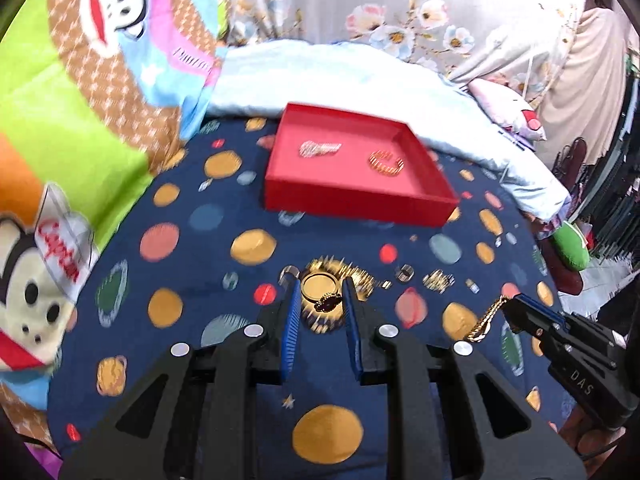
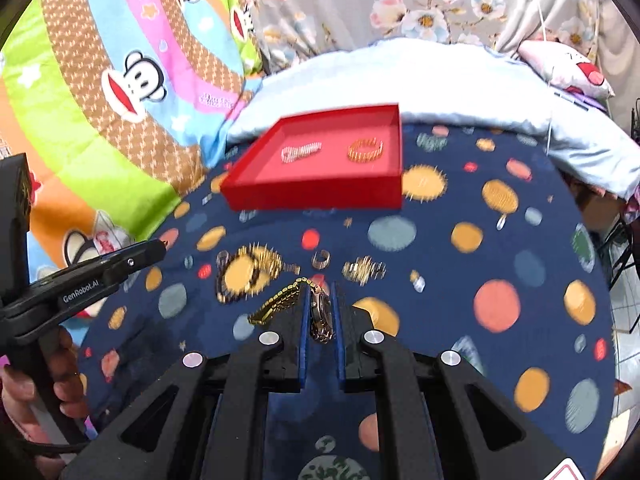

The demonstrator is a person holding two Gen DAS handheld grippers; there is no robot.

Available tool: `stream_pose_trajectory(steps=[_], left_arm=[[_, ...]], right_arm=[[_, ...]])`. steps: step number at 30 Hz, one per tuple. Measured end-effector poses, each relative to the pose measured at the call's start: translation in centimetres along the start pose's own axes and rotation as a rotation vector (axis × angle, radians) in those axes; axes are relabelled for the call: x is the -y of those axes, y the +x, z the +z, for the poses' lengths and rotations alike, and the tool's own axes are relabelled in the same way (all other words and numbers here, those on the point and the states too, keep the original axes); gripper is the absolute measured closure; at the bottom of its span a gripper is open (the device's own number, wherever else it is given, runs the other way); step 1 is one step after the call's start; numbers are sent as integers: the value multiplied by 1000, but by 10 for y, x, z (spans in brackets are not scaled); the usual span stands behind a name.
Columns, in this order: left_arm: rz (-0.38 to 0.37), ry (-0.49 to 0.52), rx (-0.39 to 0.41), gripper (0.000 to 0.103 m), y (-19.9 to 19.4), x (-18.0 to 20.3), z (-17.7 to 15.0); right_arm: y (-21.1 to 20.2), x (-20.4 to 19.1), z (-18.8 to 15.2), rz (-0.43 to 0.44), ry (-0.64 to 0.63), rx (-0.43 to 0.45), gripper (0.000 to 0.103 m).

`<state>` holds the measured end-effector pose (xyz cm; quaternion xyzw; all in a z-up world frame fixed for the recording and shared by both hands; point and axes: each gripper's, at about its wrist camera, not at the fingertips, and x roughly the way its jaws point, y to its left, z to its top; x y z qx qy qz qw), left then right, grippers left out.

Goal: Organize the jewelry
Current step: 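Grasp the gold ring with the left tool while the right tool grasps the gold watch, then carry ring and watch into the red tray, opening both tools, then lift both open tools away from the red tray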

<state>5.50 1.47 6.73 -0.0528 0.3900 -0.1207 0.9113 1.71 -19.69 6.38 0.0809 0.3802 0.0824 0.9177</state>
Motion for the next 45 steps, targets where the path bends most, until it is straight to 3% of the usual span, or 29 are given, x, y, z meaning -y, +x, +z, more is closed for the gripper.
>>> stream_pose_trajectory(steps=[6, 12, 16, 26, 31, 36, 40, 45], left_arm=[[-21, 45, 61, 83, 4, 15, 44], [-15, 84, 114, 83, 32, 25, 94], [8, 97, 105, 83, 68, 25, 117], [26, 78, 10, 83, 155, 17, 141], [29, 73, -27, 83, 179, 16, 140], [59, 64, -38, 82, 193, 12, 139], [96, 32, -19, 53, 183, 4, 137], [91, 3, 17, 47, 152, -2, 121]], right_arm=[[4, 9, 45, -7, -3, 75, 94], [44, 18, 96, -14, 8, 108, 94], [83, 23, 120, -18, 21, 83, 94], [166, 32, 135, -44, 38, -24, 94], [187, 35, 131, -54, 40, -67, 94], [189, 32, 133, -84, 18, -36, 90], [169, 32, 129, -80, 20, 7, 84], [132, 33, 102, -31, 48, 36, 79]])
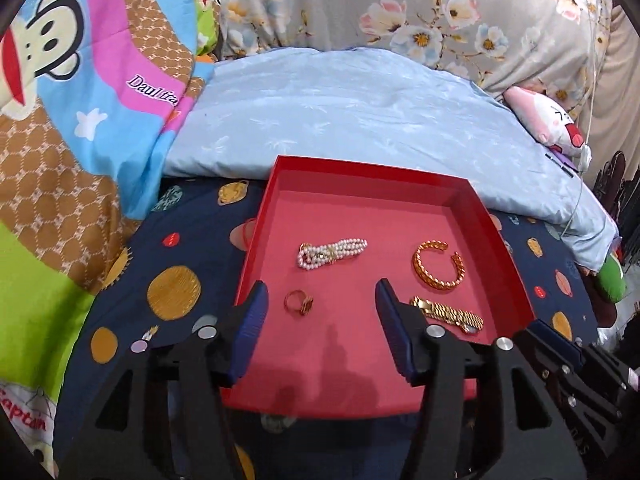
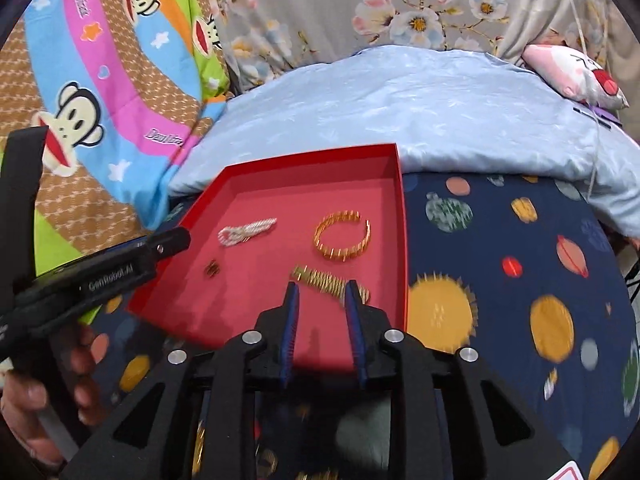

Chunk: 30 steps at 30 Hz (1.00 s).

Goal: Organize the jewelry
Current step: 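Lift both open tools away from the red tray, then grasp the dark bead bracelet with the left tool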

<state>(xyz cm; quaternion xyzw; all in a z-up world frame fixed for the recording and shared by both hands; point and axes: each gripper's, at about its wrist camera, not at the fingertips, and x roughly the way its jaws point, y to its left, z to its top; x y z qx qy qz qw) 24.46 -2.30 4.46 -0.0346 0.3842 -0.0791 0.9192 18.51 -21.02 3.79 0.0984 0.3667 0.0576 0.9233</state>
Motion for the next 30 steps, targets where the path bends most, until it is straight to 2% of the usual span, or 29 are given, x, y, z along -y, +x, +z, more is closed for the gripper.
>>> stream_pose_trajectory(steps=[3, 8, 15, 21, 25, 30], left_arm=[[-2, -8, 0, 46, -16, 0, -17], [-7, -16, -46, 46, -36, -1, -54], [0, 26, -80, 46, -70, -5, -105], [7, 64, -90, 39, -92, -5, -143], [15, 46, -126, 38, -92, -10, -163], [10, -10, -142, 38, -92, -18, -168]], right_arm=[[-18, 0, -19, 22, 21, -8, 76], [-44, -4, -52, 20, 24, -37, 71], [-71, -6, -95, 5, 26, -76, 69], [-88, -6, -125, -2, 35, -111, 69], [-95, -8, -137, -2, 36, -121, 69], [-99, -11, -146, -1, 35, -131, 67]])
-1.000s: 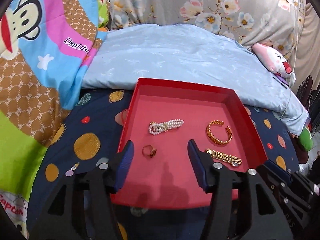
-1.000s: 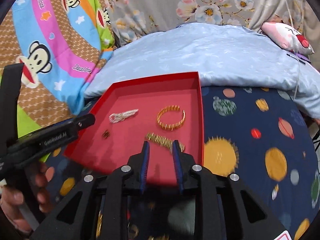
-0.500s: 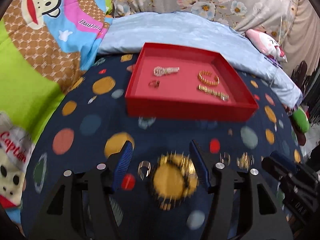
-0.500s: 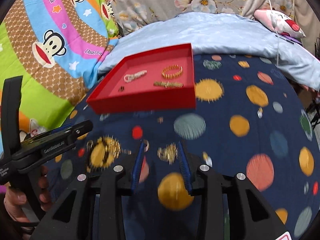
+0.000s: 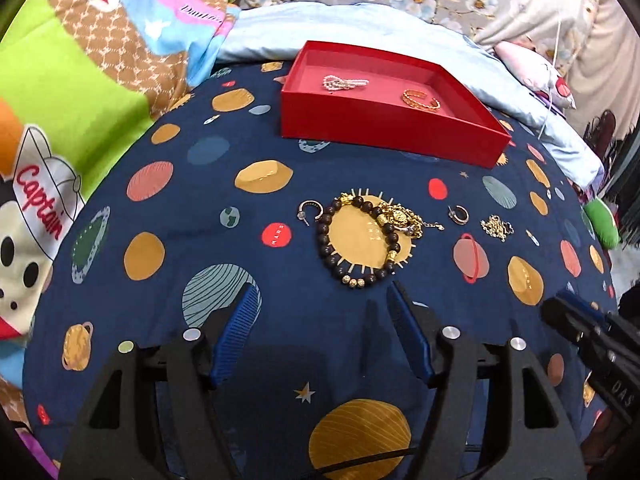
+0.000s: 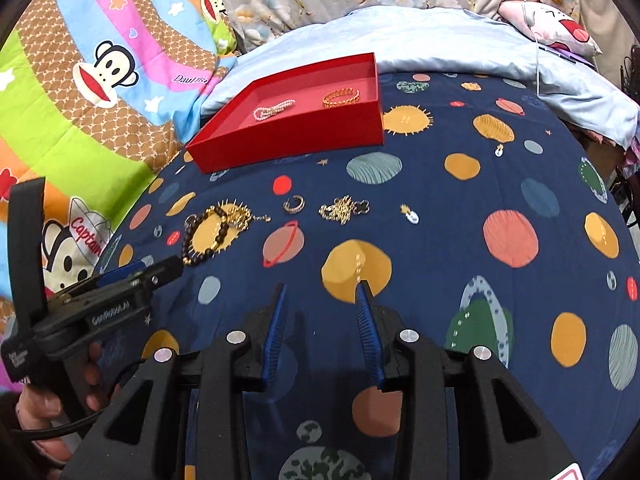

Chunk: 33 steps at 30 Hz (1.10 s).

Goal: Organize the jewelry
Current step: 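Grasp the dark bead bracelet with the left tool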

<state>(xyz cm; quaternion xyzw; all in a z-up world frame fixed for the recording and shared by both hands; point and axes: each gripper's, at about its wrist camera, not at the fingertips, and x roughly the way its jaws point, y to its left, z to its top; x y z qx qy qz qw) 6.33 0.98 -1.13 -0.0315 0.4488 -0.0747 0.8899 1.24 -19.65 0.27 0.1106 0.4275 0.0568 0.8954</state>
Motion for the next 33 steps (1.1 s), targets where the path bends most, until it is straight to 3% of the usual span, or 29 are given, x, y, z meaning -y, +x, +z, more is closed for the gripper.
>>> stream_pose_trajectory(steps=[9, 11, 13, 17, 19, 20, 33], left_arm=[[24, -30, -21, 42, 16, 1, 11], [26, -41, -28, 48, 22, -1, 13], [44, -31, -20, 62, 25, 0, 17], [67, -2, -1, 74, 29, 2, 19], [65, 9, 4, 92, 30, 3, 19], [63, 17, 5, 95, 30, 3, 19], [-17, -34, 54, 96, -9, -17, 34]], right_arm=[[0, 0, -2, -3, 8, 0, 64], [0, 1, -1, -6, 9, -1, 64], [1, 1, 1, -6, 9, -3, 63], [6, -2, 3, 2, 0, -14, 63], [11, -6, 5, 8, -11, -21, 63], [13, -9, 5, 13, -16, -25, 63], [50, -51, 29, 103, -104, -47, 64]])
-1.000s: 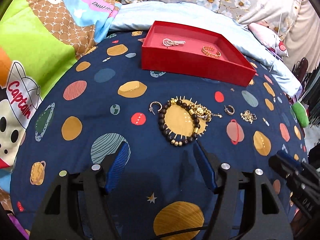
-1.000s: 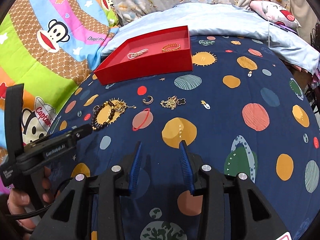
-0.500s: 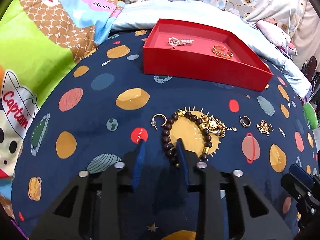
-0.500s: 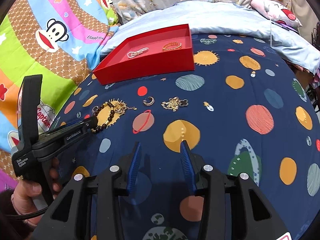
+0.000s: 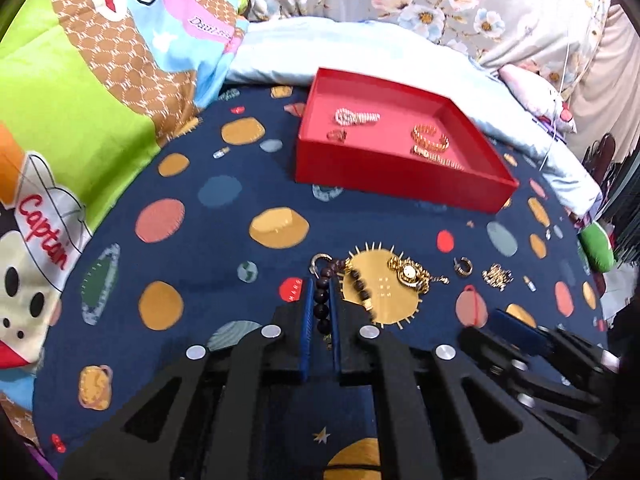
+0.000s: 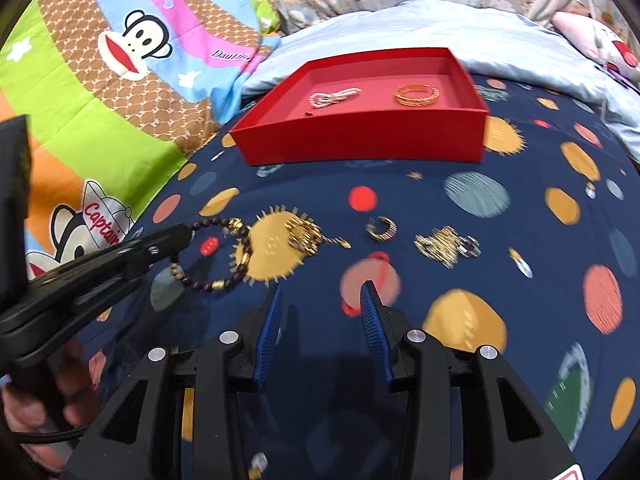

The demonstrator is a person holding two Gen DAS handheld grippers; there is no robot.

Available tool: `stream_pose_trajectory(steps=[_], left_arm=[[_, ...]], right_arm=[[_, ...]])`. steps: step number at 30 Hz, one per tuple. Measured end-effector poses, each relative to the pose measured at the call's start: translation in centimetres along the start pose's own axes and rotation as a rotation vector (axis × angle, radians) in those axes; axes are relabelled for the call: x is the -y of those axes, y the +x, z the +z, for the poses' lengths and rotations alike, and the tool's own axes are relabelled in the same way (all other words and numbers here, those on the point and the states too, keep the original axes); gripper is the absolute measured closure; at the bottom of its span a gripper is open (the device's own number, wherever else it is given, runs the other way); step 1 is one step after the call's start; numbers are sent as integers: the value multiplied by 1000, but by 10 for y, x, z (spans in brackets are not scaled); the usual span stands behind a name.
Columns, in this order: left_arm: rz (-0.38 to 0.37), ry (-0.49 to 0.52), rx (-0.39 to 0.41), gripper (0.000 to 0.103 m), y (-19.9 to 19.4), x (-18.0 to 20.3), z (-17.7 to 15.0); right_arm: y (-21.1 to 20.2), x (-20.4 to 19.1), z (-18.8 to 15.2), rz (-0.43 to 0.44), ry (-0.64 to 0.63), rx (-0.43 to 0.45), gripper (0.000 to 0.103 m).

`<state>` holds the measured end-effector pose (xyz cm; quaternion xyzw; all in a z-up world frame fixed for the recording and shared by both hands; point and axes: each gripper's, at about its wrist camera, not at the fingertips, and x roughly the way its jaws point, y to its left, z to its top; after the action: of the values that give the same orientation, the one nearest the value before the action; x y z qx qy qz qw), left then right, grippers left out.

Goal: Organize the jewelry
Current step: 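Grasp the dark bead bracelet with the left tool, then grasp the gold chain pendant with the right tool while the left tool lifts the bead bracelet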

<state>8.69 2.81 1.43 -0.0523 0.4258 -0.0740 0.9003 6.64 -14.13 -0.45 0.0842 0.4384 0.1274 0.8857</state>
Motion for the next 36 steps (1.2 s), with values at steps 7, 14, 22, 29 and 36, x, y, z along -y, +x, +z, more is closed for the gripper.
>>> stream_pose_trajectory(steps=[7, 14, 22, 29, 36], left_arm=[[-2, -11, 0, 96, -7, -9, 3], [-12, -20, -15, 96, -3, -16, 2], [-19, -23, -24, 96, 3, -17, 4], [-26, -20, -12, 96, -2, -13, 7], [-41, -10, 13, 96, -17, -6, 11]], right_arm=[[24, -10, 18, 22, -22, -9, 86], [41, -7, 27, 10, -13, -27, 89], [36, -6, 27, 16, -18, -5, 100], [3, -1, 38, 30, 12, 76, 100], [-46, 4, 55, 27, 22, 180, 100]])
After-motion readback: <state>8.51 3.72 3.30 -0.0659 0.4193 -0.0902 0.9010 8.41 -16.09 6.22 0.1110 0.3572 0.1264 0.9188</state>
